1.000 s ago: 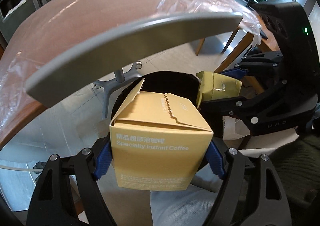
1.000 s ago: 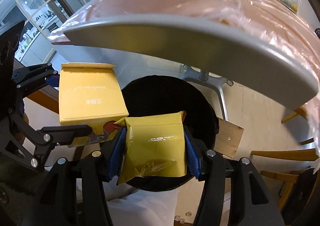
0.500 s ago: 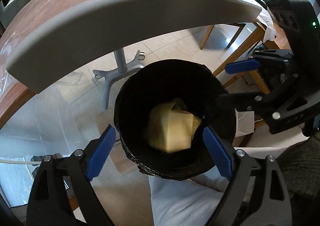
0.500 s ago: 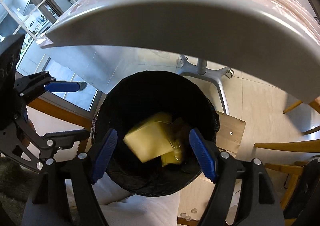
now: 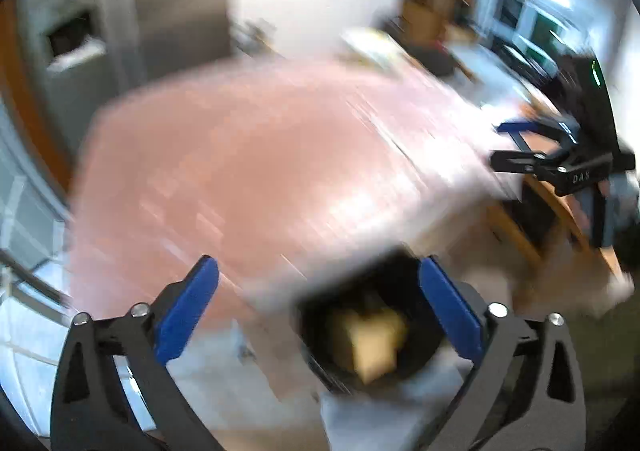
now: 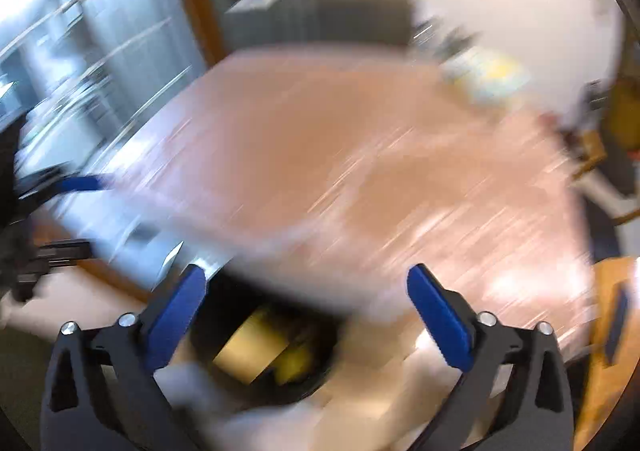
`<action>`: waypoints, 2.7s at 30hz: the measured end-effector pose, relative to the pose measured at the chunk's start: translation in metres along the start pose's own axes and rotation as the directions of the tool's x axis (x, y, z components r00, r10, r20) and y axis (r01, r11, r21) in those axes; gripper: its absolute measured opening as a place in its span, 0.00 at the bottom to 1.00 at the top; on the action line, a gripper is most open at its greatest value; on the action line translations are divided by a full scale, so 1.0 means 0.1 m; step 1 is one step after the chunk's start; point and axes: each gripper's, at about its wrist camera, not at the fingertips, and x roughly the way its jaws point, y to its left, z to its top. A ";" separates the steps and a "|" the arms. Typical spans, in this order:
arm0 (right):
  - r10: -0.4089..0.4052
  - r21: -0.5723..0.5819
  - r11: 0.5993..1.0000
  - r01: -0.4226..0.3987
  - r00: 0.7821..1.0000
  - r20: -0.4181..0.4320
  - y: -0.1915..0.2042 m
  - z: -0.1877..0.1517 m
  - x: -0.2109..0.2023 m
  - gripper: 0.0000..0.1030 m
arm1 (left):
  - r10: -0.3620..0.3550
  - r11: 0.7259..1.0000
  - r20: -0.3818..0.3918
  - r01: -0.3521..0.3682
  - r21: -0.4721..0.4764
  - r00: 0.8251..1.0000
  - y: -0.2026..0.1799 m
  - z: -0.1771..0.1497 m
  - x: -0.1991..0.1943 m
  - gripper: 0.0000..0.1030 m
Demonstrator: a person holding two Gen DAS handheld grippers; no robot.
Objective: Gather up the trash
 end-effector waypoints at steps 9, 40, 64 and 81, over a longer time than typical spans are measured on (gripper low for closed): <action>-0.298 0.365 0.881 0.300 0.952 -0.062 -1.37 0.79 1.24 0.96 | 0.323 0.871 -0.036 -0.312 -0.379 0.946 1.48 0.81 1.09 0.98; -0.424 0.393 0.798 0.458 0.889 -0.175 -1.84 1.05 1.72 0.96 | 0.405 0.763 -0.216 -0.459 -0.456 0.888 2.33 1.09 2.00 0.99; -0.424 0.393 0.798 0.458 0.889 -0.175 -1.84 1.05 1.72 0.96 | 0.405 0.763 -0.217 -0.459 -0.456 0.888 2.33 1.09 2.00 0.99; -0.424 0.393 0.798 0.458 0.889 -0.175 -1.85 1.05 1.72 0.96 | 0.405 0.762 -0.217 -0.459 -0.456 0.888 2.33 1.11 2.00 0.99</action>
